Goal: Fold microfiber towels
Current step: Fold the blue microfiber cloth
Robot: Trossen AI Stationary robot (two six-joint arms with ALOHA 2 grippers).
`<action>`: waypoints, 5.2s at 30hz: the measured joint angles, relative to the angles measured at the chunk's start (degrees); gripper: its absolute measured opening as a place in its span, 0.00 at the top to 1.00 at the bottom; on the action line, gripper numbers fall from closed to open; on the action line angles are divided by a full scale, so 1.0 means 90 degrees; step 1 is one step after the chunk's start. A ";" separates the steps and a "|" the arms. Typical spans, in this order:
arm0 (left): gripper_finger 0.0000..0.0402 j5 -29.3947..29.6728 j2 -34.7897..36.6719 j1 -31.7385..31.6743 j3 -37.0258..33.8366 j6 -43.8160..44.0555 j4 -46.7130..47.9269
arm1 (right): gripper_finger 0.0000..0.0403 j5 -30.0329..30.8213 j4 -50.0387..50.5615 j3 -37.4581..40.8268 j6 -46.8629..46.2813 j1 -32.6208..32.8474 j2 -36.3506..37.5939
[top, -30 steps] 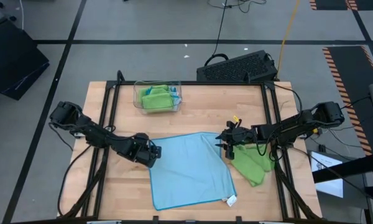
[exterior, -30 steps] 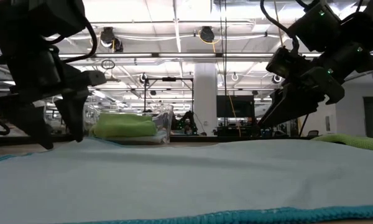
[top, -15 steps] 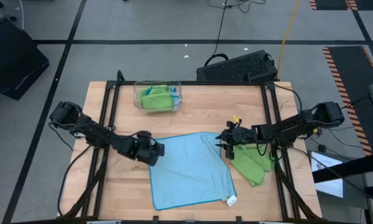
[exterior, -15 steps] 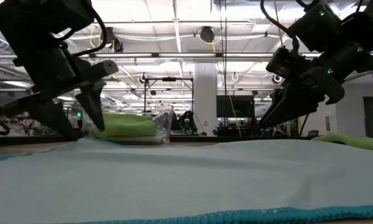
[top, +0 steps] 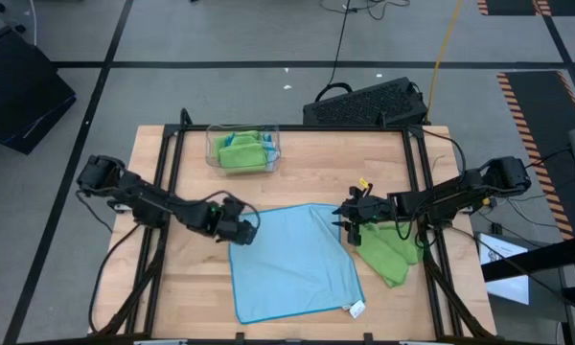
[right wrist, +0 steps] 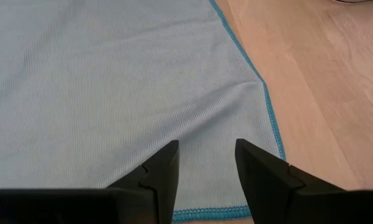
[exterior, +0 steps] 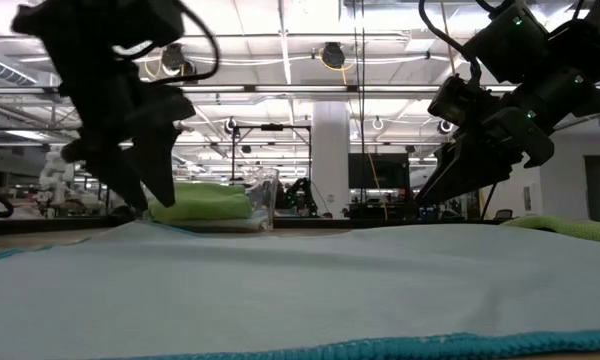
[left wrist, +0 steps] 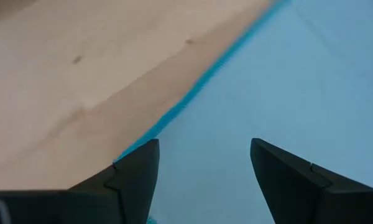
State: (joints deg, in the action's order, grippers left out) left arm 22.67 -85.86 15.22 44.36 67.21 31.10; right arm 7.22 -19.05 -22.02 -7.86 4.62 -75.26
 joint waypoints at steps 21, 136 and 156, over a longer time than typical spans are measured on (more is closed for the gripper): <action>0.37 -0.1894 -0.0057 -0.1142 0.0650 -0.8635 0.2102 | 0.63 -0.0002 0.0000 0.0000 -0.0033 0.0000 0.0000; 0.98 -0.0944 -0.0486 -0.0923 0.1850 -0.5662 0.3389 | 1.00 -0.0156 0.0304 -0.0107 0.1648 -0.1786 0.0818; 0.99 -0.1418 -0.0486 0.0846 0.2477 -0.4046 0.3530 | 1.00 -0.1030 0.1591 -0.0107 -0.0040 0.0030 0.1756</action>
State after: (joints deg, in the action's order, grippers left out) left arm 9.91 -90.24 22.84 66.65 30.80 62.87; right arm -2.04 -4.73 -22.98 -8.22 4.90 -59.46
